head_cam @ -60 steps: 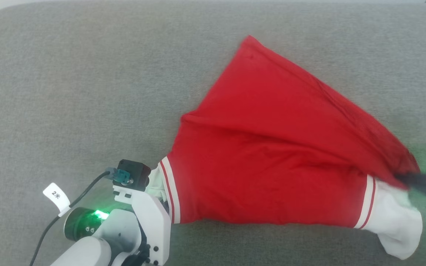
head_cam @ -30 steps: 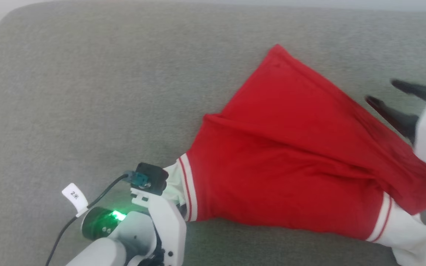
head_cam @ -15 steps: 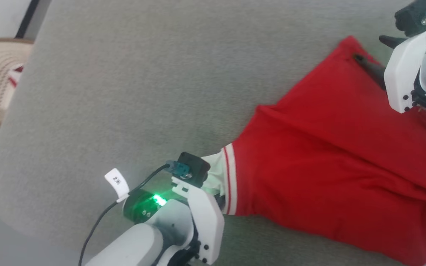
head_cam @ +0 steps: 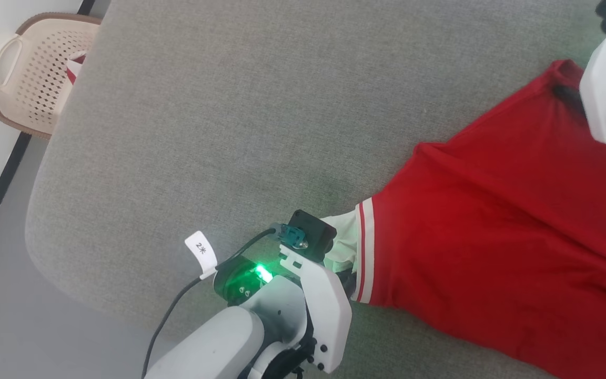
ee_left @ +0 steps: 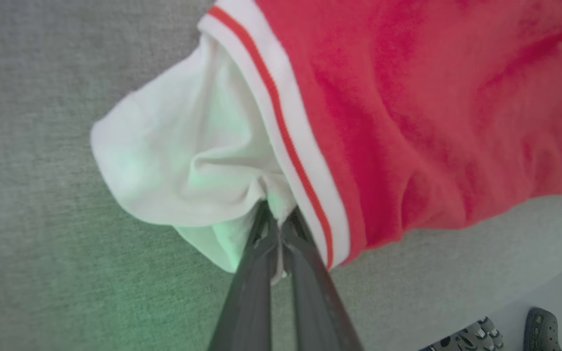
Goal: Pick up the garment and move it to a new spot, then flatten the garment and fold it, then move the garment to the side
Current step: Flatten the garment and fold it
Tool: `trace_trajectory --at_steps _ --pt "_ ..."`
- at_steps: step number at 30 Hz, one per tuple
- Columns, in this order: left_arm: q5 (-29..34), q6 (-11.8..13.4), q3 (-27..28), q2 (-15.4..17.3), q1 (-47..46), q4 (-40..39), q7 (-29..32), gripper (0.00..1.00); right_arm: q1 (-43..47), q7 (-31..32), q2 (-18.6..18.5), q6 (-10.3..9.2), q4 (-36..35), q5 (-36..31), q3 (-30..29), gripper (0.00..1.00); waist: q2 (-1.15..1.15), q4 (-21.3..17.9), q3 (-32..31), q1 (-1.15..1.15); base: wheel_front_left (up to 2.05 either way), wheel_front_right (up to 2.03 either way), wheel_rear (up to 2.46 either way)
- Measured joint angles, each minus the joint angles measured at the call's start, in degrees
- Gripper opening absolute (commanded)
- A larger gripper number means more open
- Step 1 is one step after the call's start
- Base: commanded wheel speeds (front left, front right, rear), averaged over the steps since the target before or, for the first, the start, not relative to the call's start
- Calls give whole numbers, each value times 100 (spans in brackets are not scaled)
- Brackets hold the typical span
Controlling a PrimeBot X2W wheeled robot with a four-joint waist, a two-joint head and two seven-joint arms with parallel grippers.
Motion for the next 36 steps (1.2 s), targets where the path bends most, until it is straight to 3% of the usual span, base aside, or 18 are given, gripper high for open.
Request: trace_trajectory --at_steps 1,7,13,23,28,36 --pt "-1 -8 -4 -13 -10 30 -8 0 -42 110 -24 -12 -15 107 40 0 0 7 5 0 0 0 0" --pt "-46 -10 123 83 -141 149 11 0 -104 165 -75 -10 -360 371 344 0 0 -134 -86 0 0 0 0" --pt "-38 151 476 565 -567 55 354 0 -167 75 -293 8 -813 513 638 0 0 -466 -345 0 0 0 0" --pt "182 226 1087 1433 -1998 -141 1143 0 -644 -716 -623 7 -1292 609 694 0 -1 -1201 -932 0 0 0 0" --pt "356 -34 1346 1742 -3067 224 1215 0 -894 -1145 -740 8 -1575 611 649 0 0 -1609 -1320 0 0 0 0" --pt "493 -449 1450 1855 -4045 992 1161 0 -1176 -1402 -903 7 -1848 602 410 0 0 -2066 -1819 0 0 0 0"
